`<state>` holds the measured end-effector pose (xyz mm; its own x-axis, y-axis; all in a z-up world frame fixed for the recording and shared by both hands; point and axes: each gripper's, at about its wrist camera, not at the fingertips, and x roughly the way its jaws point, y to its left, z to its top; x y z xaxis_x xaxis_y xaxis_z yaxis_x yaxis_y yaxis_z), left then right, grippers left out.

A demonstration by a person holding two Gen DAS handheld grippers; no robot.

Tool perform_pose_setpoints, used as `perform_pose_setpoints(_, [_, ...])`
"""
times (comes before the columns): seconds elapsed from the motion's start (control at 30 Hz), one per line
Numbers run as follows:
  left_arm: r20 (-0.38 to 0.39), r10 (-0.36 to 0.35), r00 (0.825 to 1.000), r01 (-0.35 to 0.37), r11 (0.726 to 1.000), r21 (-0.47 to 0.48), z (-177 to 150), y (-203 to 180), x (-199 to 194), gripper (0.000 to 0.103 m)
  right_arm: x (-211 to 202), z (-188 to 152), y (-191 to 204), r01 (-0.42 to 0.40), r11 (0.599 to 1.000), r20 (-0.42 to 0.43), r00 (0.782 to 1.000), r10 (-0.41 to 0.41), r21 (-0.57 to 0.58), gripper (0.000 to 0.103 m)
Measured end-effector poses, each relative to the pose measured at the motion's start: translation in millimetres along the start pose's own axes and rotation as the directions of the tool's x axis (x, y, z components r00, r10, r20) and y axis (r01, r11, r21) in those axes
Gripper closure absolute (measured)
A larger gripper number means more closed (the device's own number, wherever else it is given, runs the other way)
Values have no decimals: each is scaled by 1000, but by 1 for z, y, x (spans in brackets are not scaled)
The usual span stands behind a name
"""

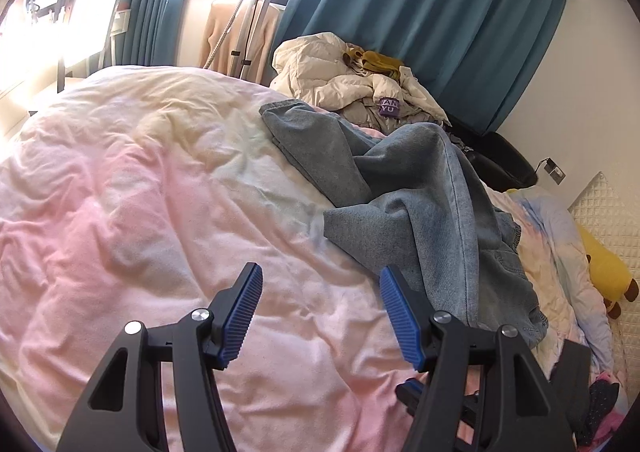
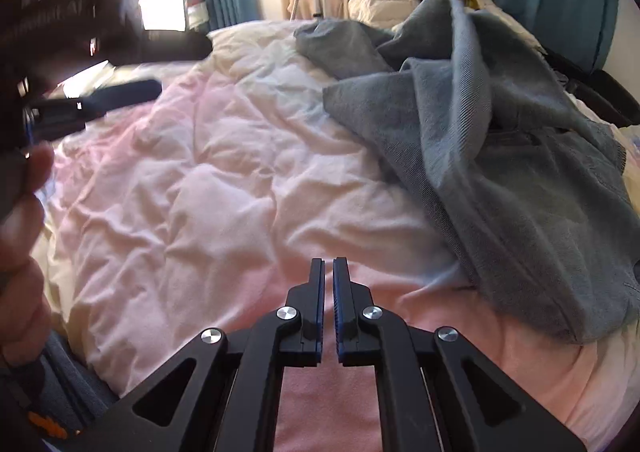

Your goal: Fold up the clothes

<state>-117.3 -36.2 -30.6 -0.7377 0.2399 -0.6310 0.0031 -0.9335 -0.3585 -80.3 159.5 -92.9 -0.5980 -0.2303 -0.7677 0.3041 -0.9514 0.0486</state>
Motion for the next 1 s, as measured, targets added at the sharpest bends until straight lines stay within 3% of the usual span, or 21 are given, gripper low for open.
perform_pose_setpoints(0.2, [-6, 7, 1000, -7, 999, 39, -2, -10, 10, 40, -37, 22, -54, 102, 977, 150, 980, -131, 189, 98])
perform_pose_setpoints(0.33, [-12, -49, 999, 49, 997, 59, 5, -28, 20, 40, -45, 33, -94, 75, 945, 202, 969, -145, 318, 97])
perform_pose_setpoints(0.6, [-94, -150, 984, 158, 984, 88, 64, -90, 90, 40, -10, 33, -151, 39, 864, 124, 985, -117, 501, 96])
perform_pose_setpoints(0.73, [-159, -212, 964, 220, 975, 35, 96, -114, 140, 40, -3, 29, -168, 89, 836, 105, 979, -172, 542, 96])
perform_pose_setpoints(0.8, [-152, -185, 971, 192, 981, 30, 106, -124, 159, 40, -3, 30, -170, 133, 835, 108, 969, -223, 535, 96])
perform_pose_setpoints(0.9, [-144, -133, 981, 139, 990, 28, 118, -135, 183, 40, 0, 32, -169, 128, 840, 124, 966, -225, 528, 96])
perform_pose_setpoints(1.0, [-168, -81, 982, 87, 996, 26, 123, -136, 201, 54, 7, 33, -170, 127, 846, 121, 968, -220, 517, 96])
